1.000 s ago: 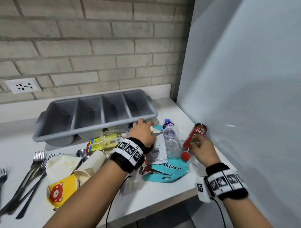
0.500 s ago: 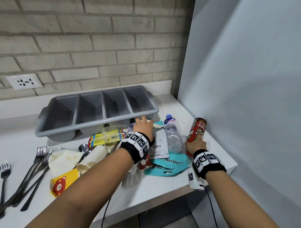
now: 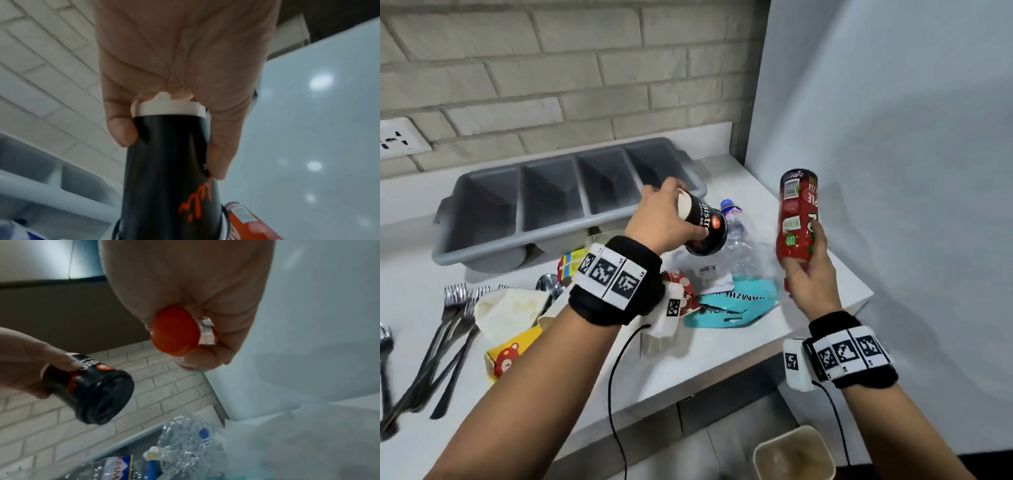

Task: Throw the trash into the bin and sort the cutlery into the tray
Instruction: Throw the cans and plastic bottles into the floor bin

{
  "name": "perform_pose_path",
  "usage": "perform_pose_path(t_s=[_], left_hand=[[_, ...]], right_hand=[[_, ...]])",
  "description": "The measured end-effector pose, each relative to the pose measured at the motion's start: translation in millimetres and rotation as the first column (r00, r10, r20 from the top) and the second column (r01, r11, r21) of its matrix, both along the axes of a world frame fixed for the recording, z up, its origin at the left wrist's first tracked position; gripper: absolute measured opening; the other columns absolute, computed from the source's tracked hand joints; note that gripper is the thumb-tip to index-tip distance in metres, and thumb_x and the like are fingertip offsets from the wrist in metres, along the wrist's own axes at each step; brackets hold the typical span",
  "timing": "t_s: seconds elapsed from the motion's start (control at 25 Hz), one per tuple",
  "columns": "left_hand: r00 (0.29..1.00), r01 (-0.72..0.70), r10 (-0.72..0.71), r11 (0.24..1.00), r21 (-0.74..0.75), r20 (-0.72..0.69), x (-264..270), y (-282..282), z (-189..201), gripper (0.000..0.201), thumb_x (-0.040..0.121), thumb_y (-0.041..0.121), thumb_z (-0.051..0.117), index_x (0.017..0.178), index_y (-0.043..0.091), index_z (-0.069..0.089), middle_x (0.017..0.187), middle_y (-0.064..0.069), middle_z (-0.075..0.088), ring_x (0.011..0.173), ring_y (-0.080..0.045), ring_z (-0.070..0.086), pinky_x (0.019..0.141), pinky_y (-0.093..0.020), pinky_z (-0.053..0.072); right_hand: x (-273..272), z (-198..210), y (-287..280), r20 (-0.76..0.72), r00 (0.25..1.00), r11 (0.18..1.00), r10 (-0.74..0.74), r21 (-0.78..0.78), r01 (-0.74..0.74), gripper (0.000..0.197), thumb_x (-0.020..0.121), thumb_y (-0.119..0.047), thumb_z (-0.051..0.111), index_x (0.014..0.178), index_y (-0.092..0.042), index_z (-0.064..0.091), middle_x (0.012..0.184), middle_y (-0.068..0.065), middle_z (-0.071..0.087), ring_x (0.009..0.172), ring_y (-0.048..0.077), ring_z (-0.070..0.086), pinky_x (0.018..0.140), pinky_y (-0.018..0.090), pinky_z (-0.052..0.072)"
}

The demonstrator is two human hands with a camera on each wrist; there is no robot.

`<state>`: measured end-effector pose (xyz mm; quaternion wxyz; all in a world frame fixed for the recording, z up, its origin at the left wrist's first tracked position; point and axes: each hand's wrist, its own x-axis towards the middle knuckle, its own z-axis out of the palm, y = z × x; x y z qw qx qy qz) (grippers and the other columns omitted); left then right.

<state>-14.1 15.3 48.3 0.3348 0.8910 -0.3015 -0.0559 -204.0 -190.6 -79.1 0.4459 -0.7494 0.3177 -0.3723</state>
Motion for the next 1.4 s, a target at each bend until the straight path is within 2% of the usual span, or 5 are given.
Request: perform_pose_path(t_s=[0.2,0.52,0.8,1.12,1.4], left_hand=[[0.923,0.163,-0.3,0.872,-0.461,-0.24,-101.2,19.6,-25.1,0.082,0.061,0.027,0.092,0.13,0.015,0.049,0.11,-0.001,0.068,0.093,-0.02,0.064,0.083,-0.038,0.053],[0.723,0.36,-0.5,0.862,-0.357,-0.477,-222.7,25.1,-143.7,0.083,0.062,0.022,0.097,0.129,0.015,0.05,0.117,-0.001,0.064,0.1,-0.016,0.064,0.084,-0.037,0.054],[0.748,0.191,-0.095,0.979,0.076,-0.657,-284.2,3.4,-301.1,0.082,0.069,0.042,0.094,0.131,0.015,0.047,0.119,-0.004,0.063,0.104,-0.024,0.063,0.088,-0.039,0.053],[0.392,0.176,0.345,0.882,0.438,-0.853,-287.8,-46.8,-543.4,0.058,0.074,0.031,0.074,0.129,0.019,0.058,0.139,-0.018,0.062,0.116,-0.037,0.062,0.075,-0.045,0.054],[0.439,0.153,0.438,0.824,0.546,-0.784,-296.5,-85.5,-729.3,0.07,0.081,0.036,0.075,0.137,0.009,0.043,0.142,-0.021,0.057,0.115,-0.037,0.064,0.068,-0.039,0.057]], right_hand=[[-95.2,-12.3,63.7,0.116,0.99,0.996,0.083,0.01,-0.085,0.086,0.091,-0.009,0.065,0.165,-0.025,0.024,0.148,0.001,0.054,0.121,0.017,0.061,0.105,0.042,0.052],[-265.9,-152.9,137.8,-0.187,0.964,0.969,-0.191,0.121,0.215,0.095,0.082,-0.003,0.077,0.162,-0.019,0.029,0.147,0.014,0.051,0.126,0.03,0.061,0.099,0.054,0.057],[-320.2,-294.5,161.0,-0.415,0.875,0.826,-0.251,0.379,0.417,0.094,0.085,-0.022,0.081,0.162,-0.041,0.03,0.135,0.017,0.053,0.109,0.026,0.063,0.091,0.054,0.06],[-291.3,-494.1,141.3,-0.584,0.759,0.39,-0.287,0.653,0.65,0.083,0.084,-0.029,0.074,0.155,-0.045,0.035,0.128,0.015,0.064,0.086,0.029,0.067,0.066,0.038,0.061],[-266.7,-630.2,115.4,-0.616,0.747,0.38,-0.249,0.648,0.66,0.086,0.082,-0.033,0.073,0.157,-0.046,0.034,0.125,0.02,0.062,0.083,0.034,0.068,0.062,0.04,0.063]])
